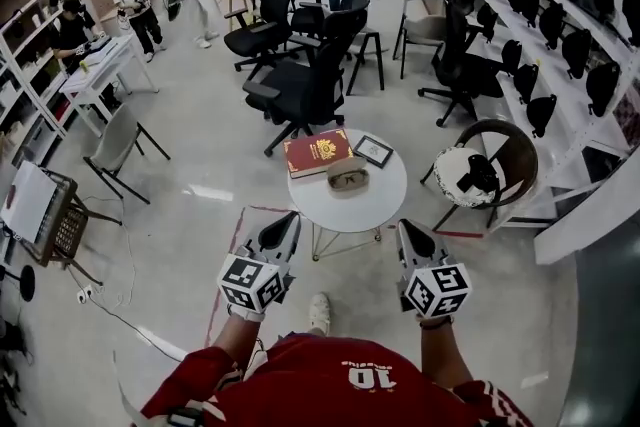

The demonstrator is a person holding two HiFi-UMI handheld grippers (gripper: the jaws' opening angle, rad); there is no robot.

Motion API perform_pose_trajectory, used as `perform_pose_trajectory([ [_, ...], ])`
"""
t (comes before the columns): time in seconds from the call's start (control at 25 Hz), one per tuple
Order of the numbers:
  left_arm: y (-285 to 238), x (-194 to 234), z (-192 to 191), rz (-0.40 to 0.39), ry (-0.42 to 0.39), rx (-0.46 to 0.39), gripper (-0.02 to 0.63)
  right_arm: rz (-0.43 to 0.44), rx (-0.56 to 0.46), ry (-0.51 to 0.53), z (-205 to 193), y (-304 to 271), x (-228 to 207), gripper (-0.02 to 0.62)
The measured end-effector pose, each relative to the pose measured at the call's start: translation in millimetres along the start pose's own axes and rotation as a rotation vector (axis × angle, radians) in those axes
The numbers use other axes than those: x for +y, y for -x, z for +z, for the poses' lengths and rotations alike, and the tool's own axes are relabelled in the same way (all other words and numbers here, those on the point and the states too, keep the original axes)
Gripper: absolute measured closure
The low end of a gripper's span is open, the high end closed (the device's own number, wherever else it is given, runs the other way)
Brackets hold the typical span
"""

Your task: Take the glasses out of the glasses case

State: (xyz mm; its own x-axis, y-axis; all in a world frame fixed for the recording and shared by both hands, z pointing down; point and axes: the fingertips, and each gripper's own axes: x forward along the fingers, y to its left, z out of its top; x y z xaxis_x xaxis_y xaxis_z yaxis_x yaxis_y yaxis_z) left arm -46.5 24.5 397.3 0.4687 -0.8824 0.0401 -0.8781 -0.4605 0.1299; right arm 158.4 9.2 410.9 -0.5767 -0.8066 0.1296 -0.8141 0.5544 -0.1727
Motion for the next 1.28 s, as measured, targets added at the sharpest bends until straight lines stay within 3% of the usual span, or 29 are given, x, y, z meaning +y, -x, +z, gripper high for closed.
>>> perform_pose_trajectory([
  [0.6,-104,89,33,-0.049,-0.003,0.003,0.598,-0.033,0.006,0.003,39,-117,-35,0.578],
  [0.96,-131,138,26,-0.085,0.015,0.004,0.598,-0.043,0.007,0.028,43,-173,-30,0.578],
  [1.28,-140,168,17,-0.092,0.054,-0.002,0.598,-0.067,0.045,0.05,33,-189,-26,0.578],
])
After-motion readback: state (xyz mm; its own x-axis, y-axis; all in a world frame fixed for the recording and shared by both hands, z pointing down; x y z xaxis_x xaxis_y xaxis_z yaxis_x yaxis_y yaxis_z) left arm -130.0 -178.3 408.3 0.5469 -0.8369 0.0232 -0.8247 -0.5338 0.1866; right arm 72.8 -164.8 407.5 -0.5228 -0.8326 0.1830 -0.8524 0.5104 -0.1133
